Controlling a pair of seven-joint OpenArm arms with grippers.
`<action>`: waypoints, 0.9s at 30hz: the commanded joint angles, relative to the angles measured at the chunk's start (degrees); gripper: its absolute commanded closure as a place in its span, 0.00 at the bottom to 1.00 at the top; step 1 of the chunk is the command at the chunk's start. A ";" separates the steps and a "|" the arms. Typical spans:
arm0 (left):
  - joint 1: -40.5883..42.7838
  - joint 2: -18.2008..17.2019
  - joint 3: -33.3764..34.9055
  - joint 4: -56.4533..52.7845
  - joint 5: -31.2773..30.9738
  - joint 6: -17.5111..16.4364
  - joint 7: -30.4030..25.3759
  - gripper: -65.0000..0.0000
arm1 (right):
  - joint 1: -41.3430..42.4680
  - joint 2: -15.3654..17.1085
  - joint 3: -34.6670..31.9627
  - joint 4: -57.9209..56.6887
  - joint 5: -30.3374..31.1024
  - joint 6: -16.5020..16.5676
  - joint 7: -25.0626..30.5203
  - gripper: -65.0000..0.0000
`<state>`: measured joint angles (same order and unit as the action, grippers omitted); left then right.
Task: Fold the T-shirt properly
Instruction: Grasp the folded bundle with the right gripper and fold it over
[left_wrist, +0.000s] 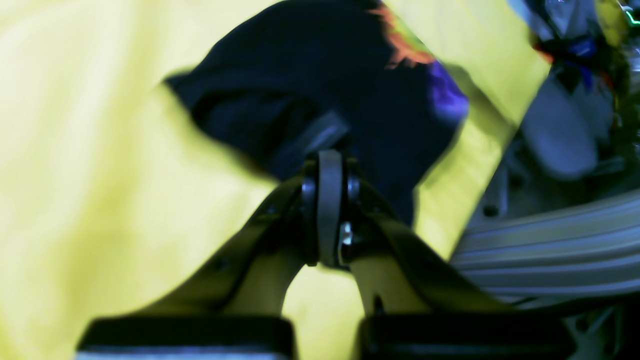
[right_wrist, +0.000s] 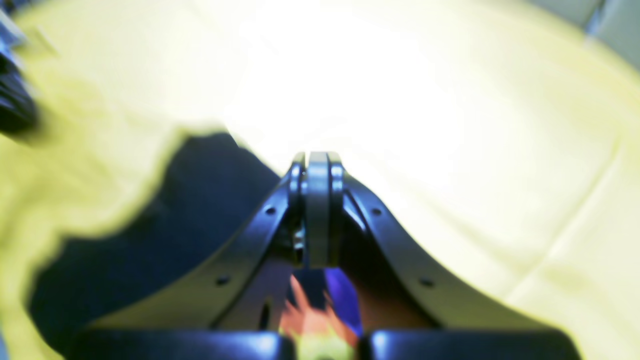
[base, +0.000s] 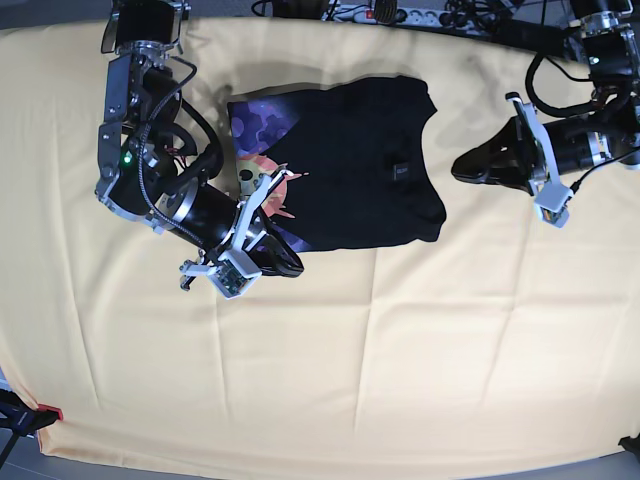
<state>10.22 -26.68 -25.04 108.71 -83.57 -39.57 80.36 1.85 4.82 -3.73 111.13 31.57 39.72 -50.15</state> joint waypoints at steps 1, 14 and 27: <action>-0.39 -0.68 1.81 2.01 -1.43 -0.43 -0.36 1.00 | 2.34 0.20 -0.20 -1.51 1.36 0.28 2.16 1.00; -0.59 -1.46 34.73 4.17 27.69 -0.43 -10.51 1.00 | 13.97 8.63 -7.78 -24.76 0.94 0.28 1.14 1.00; -3.85 -4.20 38.10 -1.22 44.44 -0.43 -20.70 1.00 | 7.02 13.09 -11.61 -24.30 8.92 0.28 -6.10 1.00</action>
<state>7.14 -30.15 13.50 107.11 -41.50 -40.62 59.29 8.45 17.39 -15.51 86.17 39.94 39.48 -55.09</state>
